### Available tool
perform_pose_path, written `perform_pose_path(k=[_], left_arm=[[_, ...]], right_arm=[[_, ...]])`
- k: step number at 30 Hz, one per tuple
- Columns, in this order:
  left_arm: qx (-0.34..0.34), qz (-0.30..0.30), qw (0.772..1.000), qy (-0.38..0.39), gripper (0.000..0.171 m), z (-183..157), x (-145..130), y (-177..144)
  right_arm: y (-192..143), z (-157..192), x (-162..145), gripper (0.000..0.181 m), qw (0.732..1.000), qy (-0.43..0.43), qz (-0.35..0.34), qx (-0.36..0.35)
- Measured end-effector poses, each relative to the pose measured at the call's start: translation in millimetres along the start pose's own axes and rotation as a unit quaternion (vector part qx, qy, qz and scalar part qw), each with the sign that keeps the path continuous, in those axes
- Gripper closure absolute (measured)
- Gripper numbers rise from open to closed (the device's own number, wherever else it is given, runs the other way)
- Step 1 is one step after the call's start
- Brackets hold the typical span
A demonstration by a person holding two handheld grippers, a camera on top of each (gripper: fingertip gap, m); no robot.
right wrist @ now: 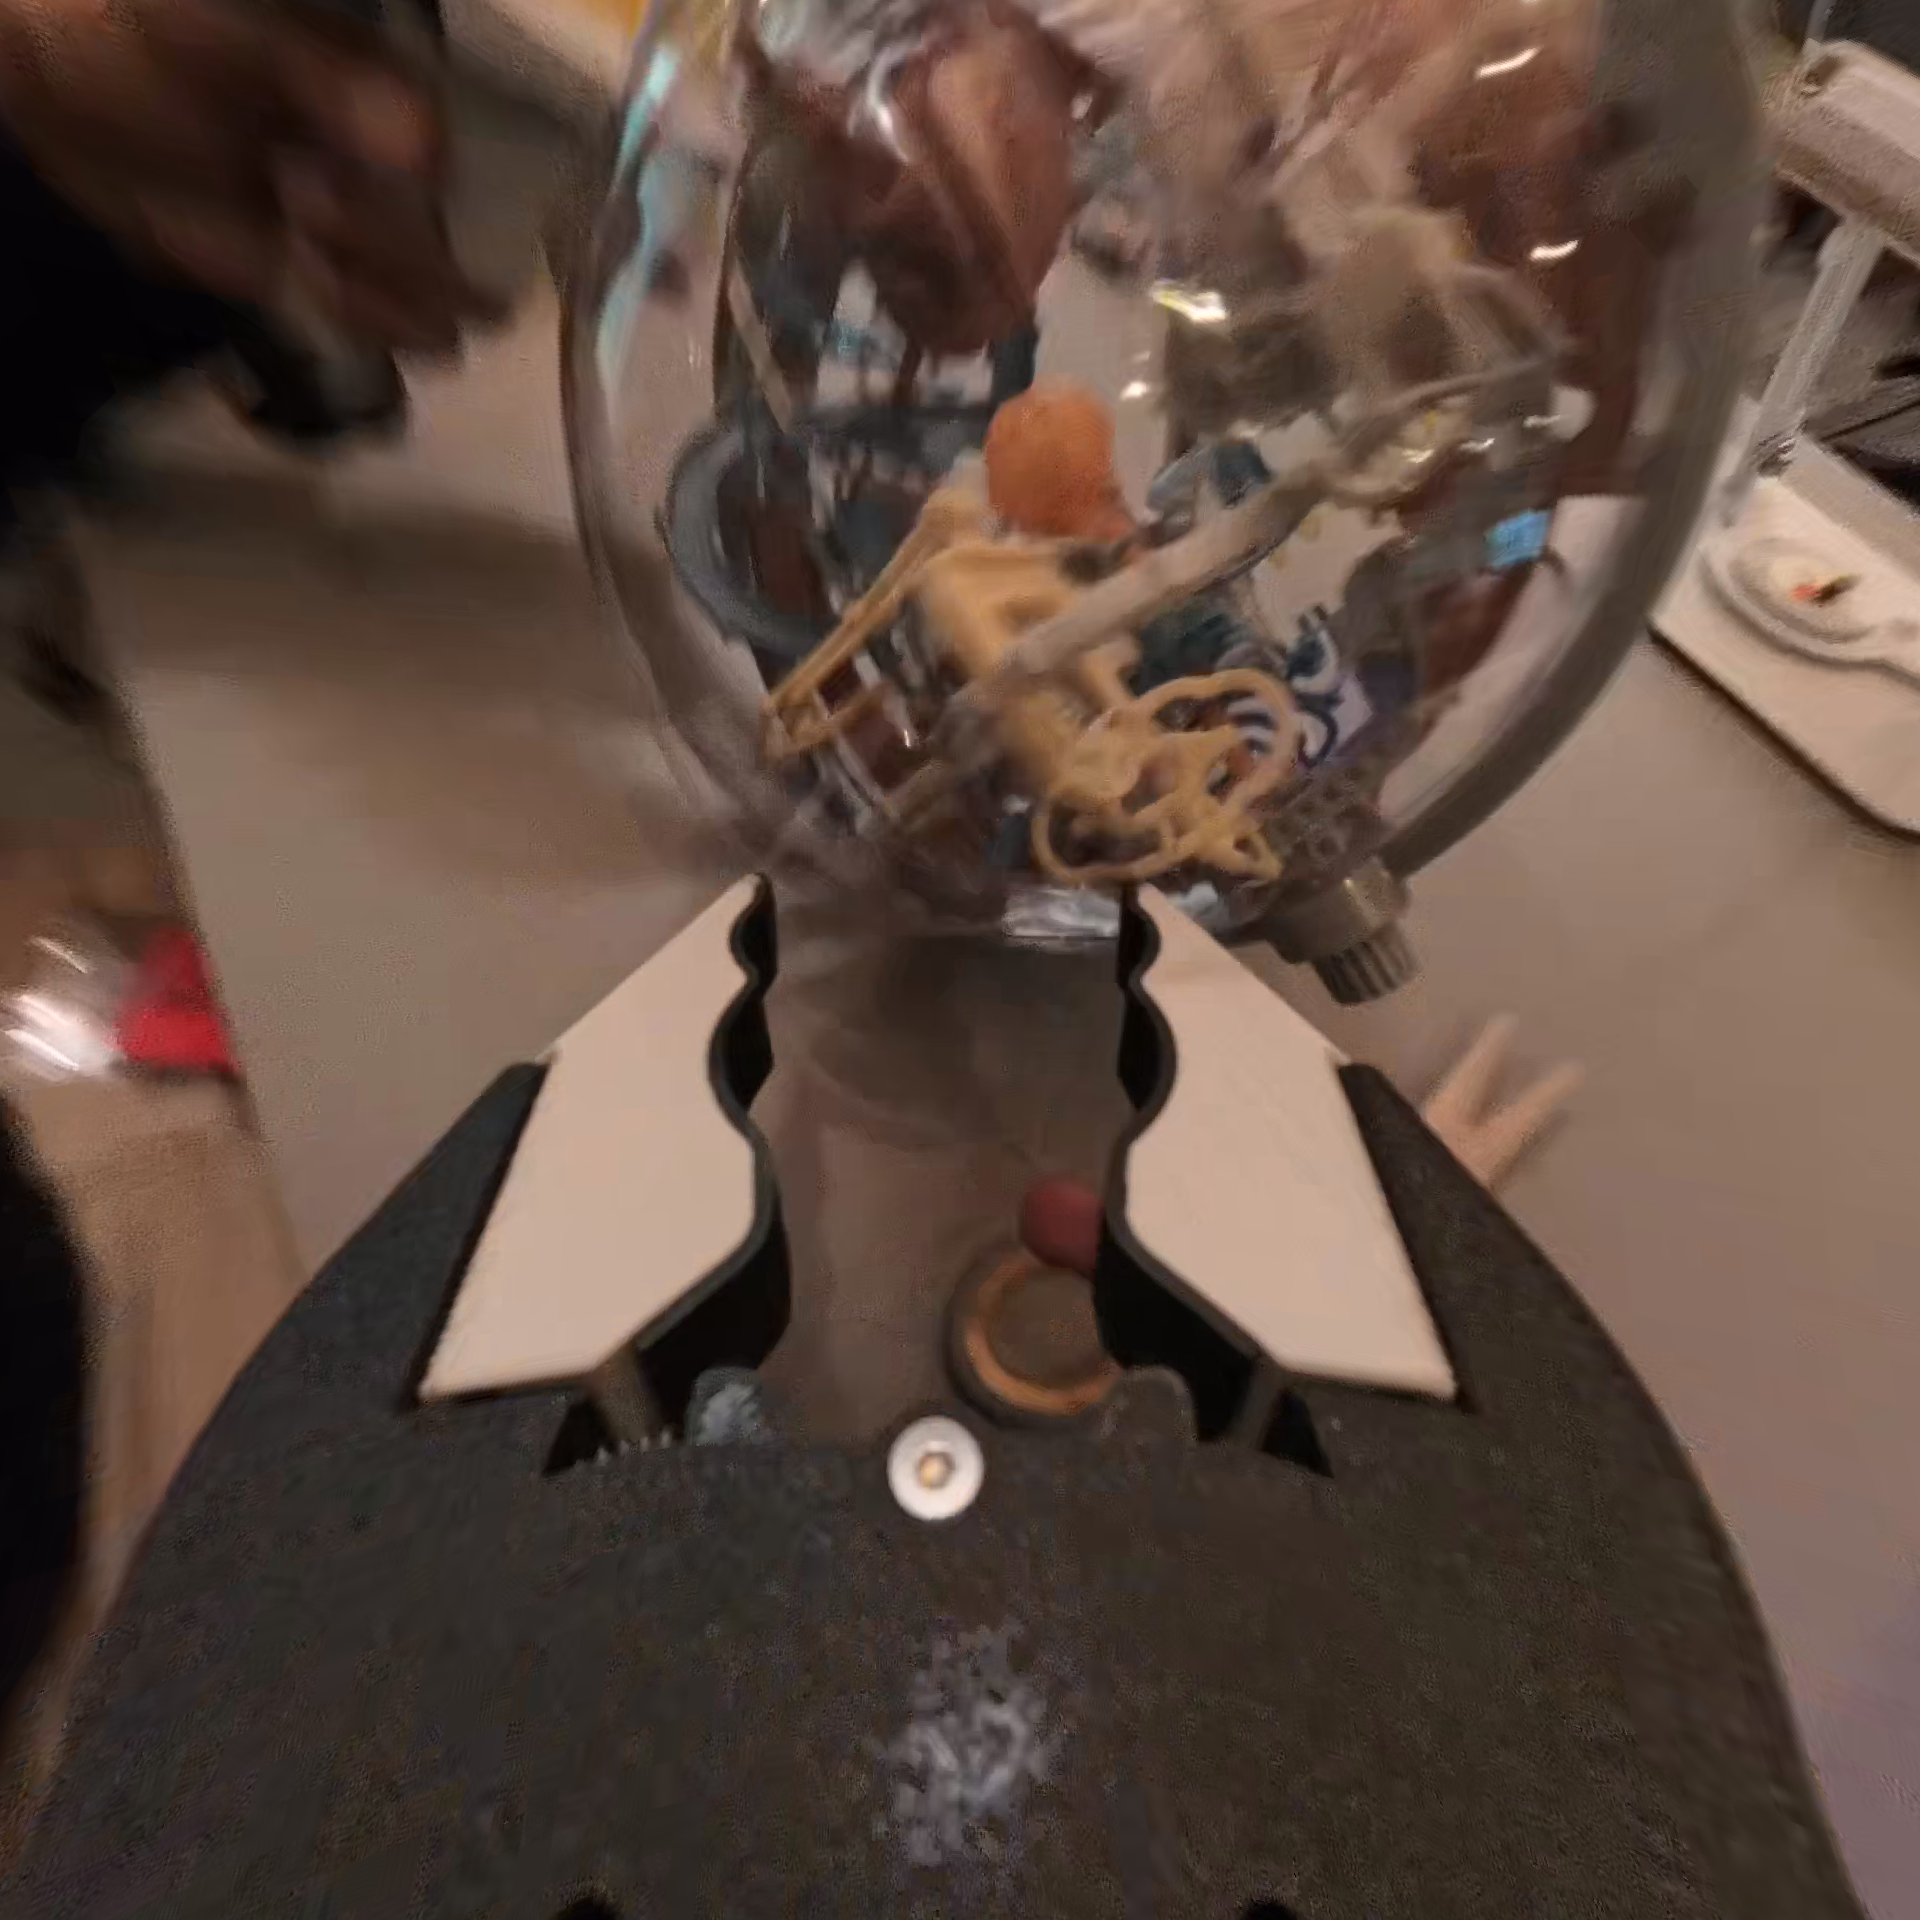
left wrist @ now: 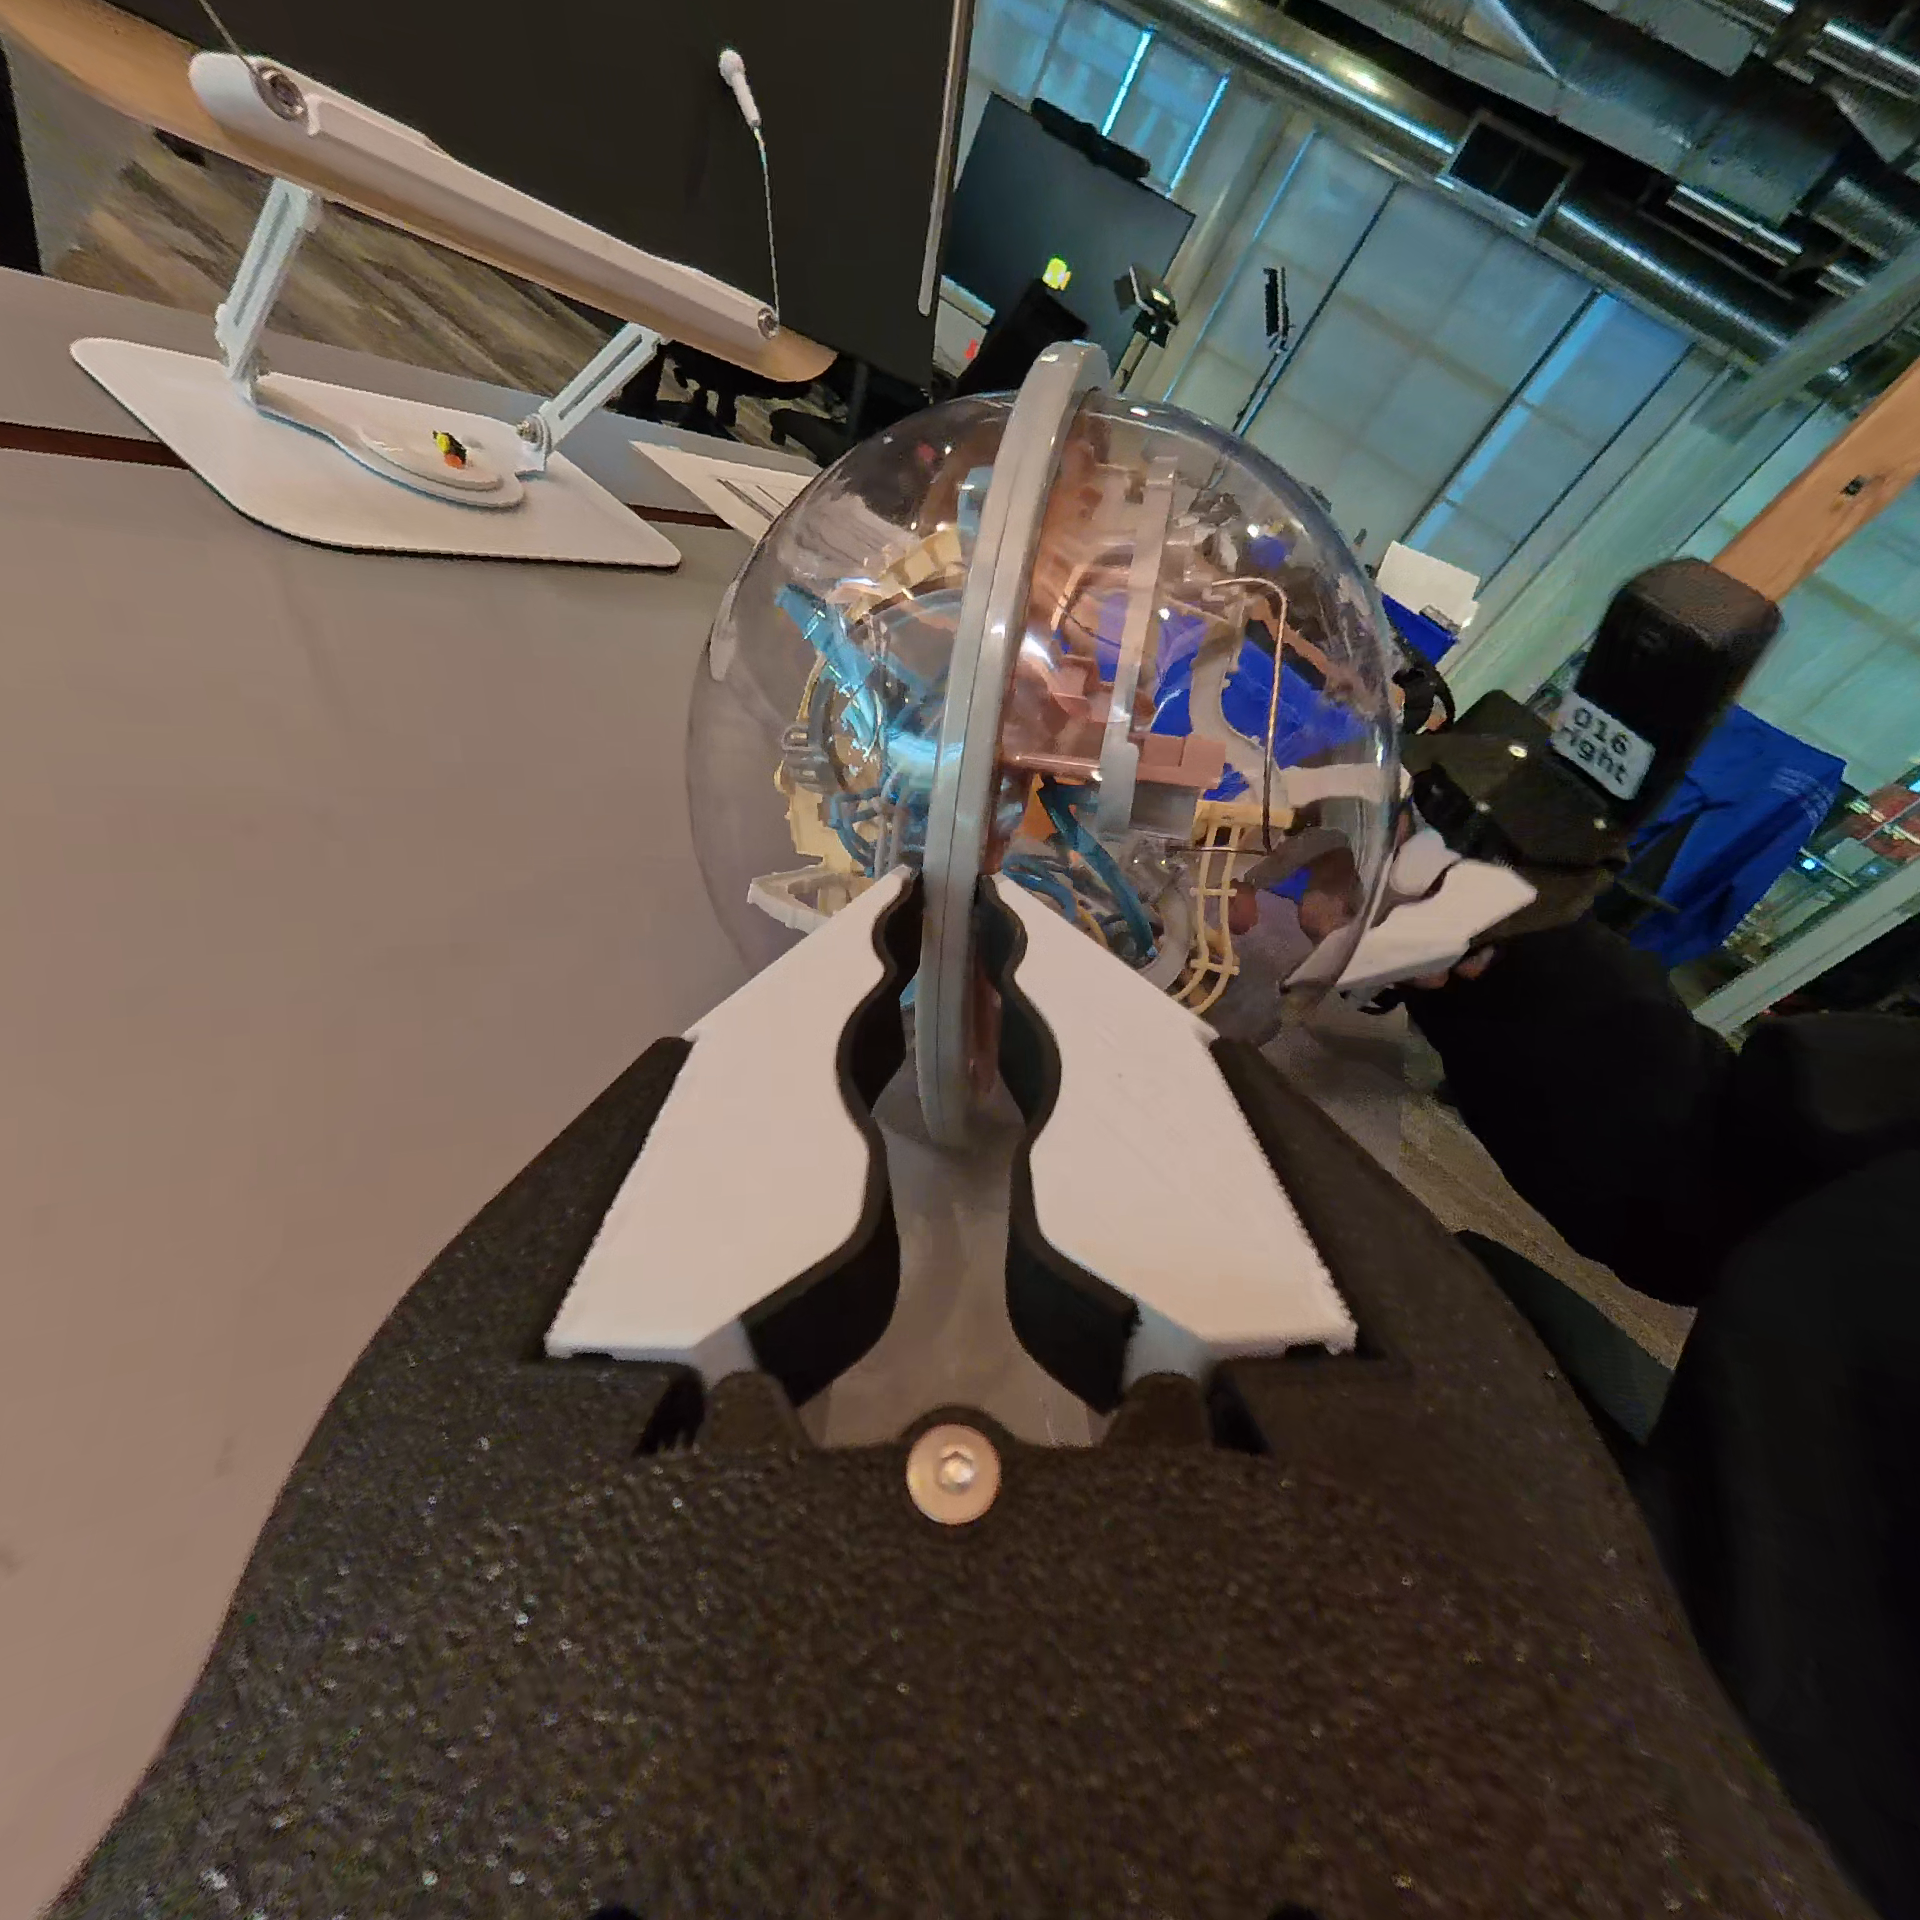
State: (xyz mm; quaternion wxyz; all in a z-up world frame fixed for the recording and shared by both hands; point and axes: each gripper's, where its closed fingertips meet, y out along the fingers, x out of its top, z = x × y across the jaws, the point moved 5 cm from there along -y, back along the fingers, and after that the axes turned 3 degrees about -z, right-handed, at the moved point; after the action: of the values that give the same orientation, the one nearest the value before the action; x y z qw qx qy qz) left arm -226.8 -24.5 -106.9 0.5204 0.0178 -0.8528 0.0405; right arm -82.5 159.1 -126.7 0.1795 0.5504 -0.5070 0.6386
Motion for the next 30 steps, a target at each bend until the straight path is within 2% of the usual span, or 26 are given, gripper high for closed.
perform_pose_path(k=[2,4,10,14,16,19,20,22,24,26,28,30], left_arm=[[-0.002,-0.003,1.000,0.007,0.164,-4,1,2],[0.000,-0.007,1.000,0.017,0.164,-8,4,1],[0.019,-0.006,0.999,0.031,0.164,-9,3,-4],[0.024,-0.002,0.999,0.031,0.164,-11,0,-6],[0.027,-0.005,0.999,0.024,0.165,-11,0,-7],[0.037,-0.010,0.999,0.021,0.164,-11,-1,-6],[0.036,-0.010,0.999,0.023,0.164,-13,-1,-6],[0.023,-0.004,0.999,0.024,0.164,-18,-2,-5],[0.025,-0.005,0.999,0.025,0.164,-19,-3,-5],[0.021,-0.003,0.999,0.023,0.164,-20,-4,-6],[0.027,-0.002,0.999,0.024,0.164,-18,-5,-8],[0.027,-0.001,0.999,0.019,0.164,-17,-7,-10]], right_arm=[[6,1,-6,0.128,0.995,-0.075,0.047,-0.046],[8,-2,-8,0.135,0.994,-0.082,0.055,-0.052],[8,2,-6,0.137,0.994,-0.073,0.030,-0.073],[2,2,-5,0.134,0.988,-0.079,-0.018,-0.130],[-1,6,-4,0.140,0.976,-0.123,-0.037,-0.175],[-17,9,15,0.176,0.925,-0.189,-0.111,-0.309],[-23,11,22,0.178,0.911,-0.200,-0.132,-0.336],[-18,13,22,0.175,0.915,-0.204,-0.110,-0.331],[-12,8,18,0.168,0.926,-0.166,-0.111,-0.320],[-11,2,15,0.162,0.945,-0.078,-0.140,-0.284],[-13,-7,14,0.152,0.956,0.062,-0.176,-0.226],[-15,-19,11,0.138,0.935,0.243,-0.209,-0.153]])
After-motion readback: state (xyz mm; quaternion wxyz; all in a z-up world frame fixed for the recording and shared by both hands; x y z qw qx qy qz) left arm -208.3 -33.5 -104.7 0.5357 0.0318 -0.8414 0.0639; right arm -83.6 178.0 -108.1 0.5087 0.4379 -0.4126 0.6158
